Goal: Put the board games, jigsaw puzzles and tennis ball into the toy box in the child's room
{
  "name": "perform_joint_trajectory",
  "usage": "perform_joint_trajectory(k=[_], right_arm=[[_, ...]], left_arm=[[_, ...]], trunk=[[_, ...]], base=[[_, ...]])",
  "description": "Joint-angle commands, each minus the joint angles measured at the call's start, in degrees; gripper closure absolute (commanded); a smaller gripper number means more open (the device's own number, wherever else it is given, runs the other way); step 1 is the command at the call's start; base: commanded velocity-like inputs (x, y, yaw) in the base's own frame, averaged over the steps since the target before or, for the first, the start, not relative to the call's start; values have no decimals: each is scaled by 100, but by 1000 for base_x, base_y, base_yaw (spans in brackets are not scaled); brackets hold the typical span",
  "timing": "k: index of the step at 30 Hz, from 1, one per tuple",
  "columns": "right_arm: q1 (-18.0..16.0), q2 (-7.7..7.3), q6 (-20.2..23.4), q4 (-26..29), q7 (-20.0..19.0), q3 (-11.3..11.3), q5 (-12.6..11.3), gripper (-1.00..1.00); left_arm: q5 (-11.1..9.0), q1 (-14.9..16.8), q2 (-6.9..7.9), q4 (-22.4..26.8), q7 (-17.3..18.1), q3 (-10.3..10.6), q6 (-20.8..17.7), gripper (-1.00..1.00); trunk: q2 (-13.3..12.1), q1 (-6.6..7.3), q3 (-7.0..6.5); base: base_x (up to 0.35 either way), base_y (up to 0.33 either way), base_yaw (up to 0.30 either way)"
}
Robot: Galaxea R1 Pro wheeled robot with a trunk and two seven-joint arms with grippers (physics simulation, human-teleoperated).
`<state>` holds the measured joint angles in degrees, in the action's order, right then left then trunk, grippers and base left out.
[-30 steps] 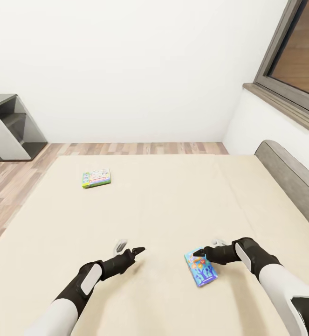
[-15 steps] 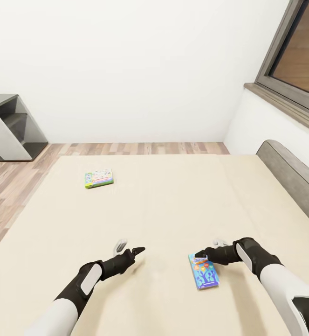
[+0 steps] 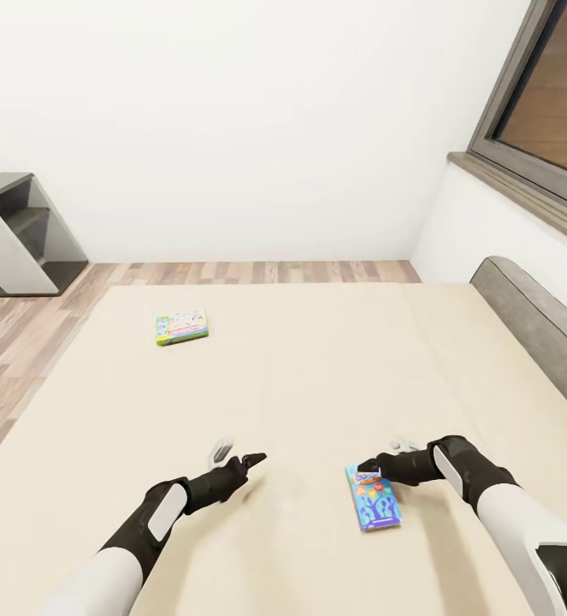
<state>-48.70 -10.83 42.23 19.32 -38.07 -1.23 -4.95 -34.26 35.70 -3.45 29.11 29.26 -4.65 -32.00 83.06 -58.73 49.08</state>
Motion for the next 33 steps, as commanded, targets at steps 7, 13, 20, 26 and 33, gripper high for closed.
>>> perform_joint_trajectory(k=[7,13,20,26,33], right_arm=[[1,31,132,10,0,25,-261,-100],[1,-53,278,10,-2,22,-245,-100],[1,-108,527,10,0,19,-245,-100],[1,-217,773,15,-2,1,-245,-100],[0,-341,906,22,-11,-11,-254,-100]], left_arm=[[-11,4,-7,-2,10,-36,-43,-100],[-11,6,-7,-2,10,-36,-44,-100],[-11,6,-7,-2,5,-36,-38,-100],[-11,4,-7,-2,3,-36,-36,-100],[-11,2,-7,-2,1,-36,-35,-100]], trunk=[[2,0,4],[2,0,4],[2,0,4],[2,0,4],[2,0,4]], base=[[0,1,0],[0,0,0],[0,0,0],[0,0,0],[0,0,0]])
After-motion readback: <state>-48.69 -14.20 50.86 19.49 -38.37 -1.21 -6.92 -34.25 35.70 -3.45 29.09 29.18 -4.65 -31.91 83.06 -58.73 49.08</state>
